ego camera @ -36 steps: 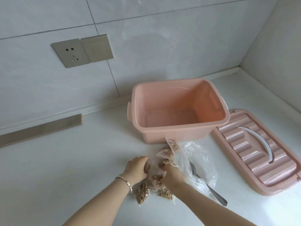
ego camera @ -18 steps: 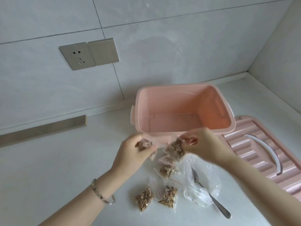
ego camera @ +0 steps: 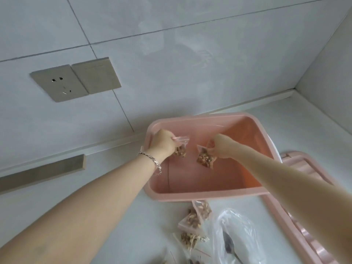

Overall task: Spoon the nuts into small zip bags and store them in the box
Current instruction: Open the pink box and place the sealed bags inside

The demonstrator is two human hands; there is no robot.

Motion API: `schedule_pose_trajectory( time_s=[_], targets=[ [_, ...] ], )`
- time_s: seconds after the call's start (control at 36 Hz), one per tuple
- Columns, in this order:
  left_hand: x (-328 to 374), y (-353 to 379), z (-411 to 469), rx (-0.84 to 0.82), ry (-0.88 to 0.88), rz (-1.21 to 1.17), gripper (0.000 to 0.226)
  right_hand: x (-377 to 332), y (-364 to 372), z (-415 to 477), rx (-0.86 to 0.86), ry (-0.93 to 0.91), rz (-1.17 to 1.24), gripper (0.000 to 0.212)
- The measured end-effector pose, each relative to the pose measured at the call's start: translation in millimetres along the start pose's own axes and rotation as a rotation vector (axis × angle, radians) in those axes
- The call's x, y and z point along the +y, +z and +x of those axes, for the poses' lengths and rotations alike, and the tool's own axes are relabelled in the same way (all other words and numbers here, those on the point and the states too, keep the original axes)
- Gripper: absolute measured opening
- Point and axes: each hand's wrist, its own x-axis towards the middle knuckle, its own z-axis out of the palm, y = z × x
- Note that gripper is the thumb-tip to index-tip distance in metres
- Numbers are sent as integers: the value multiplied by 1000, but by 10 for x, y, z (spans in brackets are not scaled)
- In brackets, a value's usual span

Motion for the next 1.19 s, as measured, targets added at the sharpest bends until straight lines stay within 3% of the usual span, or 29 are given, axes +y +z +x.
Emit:
schedule_pose_trajectory(
  time_s=[0.08, 0.22, 0.36, 0.47, 0.58, 0.69, 0.83, 0.94, 1.06, 1.19],
  targets=[
    [-59, 92, 219, -102, -83, 39, 14, 3, 61, 241, -101, -28, -17, 9],
    [-160, 235, 435, -231, -82, 211, 11, 69, 112, 558, -254, -53, 118, 20],
    [-262, 336, 496, -160, -88, 163, 30, 152, 202, 743, -125, -96, 175, 30],
    [-285, 353, 474, -110, -65, 182, 26, 189, 298, 700, -4, -75, 177, 30],
    [-238, 256, 290, -79, 34, 270, 48, 204, 335, 545, 107, -48, 132, 32],
    [-176, 49, -92, -48, 146, 209, 46, 180, 308, 260, 172, -74, 136, 32],
    [-193, -226, -932, -143, 261, -155, 21, -70, 217, -522, 180, -207, 177, 22],
    [-520, -209, -1626, -46, 304, -294, 20, -265, 333, -1230, 193, -313, 255, 24],
    [-1049, 120, -1947, -17, 180, -242, 21, -336, 741, -1711, 167, -372, 306, 22],
    [-1557, 575, -1983, -116, 65, -58, 25, -275, 1458, -1909, -41, -215, 168, 23]
  ],
)
